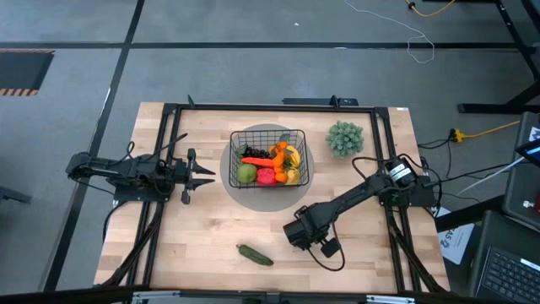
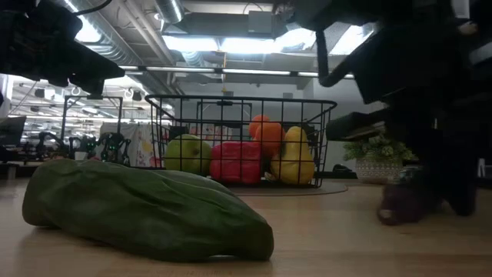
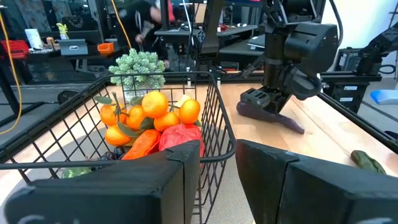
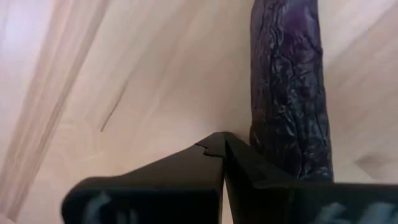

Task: Build produce basket
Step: Put the purple eggplant into the black wire basket

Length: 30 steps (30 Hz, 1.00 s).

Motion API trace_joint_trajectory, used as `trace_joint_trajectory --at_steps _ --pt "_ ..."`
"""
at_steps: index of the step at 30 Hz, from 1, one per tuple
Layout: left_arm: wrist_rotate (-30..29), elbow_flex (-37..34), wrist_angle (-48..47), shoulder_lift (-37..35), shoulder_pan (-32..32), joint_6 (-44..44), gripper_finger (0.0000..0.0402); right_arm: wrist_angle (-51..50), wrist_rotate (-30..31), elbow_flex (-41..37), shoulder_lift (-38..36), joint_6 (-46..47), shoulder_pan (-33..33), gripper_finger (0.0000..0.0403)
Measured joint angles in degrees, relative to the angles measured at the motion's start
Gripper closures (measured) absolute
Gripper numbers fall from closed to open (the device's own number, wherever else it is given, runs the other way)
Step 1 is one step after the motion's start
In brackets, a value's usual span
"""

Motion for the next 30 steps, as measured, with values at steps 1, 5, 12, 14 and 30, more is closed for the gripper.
trace_joint_trajectory --at_steps 1,5,12,14,30 --pt "0.0 0.0 0.0 0.0 0.0 0.0 0.0308 0.1 0.1 0.0 0.0 0.0 -0.3 0.04" --pt "0.0 0.0 0.0 0.0 0.0 0.0 0.0308 0.6 0.4 0.0 0.0 -0.8 -1.7 0.0401" --pt "0.0 0.0 0.0 0.0 0.0 0.0 0.0308 1.2 -0.8 0.0 0.1 -2.8 -3.4 0.0401" --pt "0.0 0.0 0.0 0.0 0.0 0.0 0.0308 1.2 -3.1 0.0 0.2 -2.7 -3.6 0.0399" --pt "0.0 0.0 0.0 0.0 0.0 0.0 0.0308 -21.4 -5.0 1.9 0.7 9.3 -2.2 0.0391"
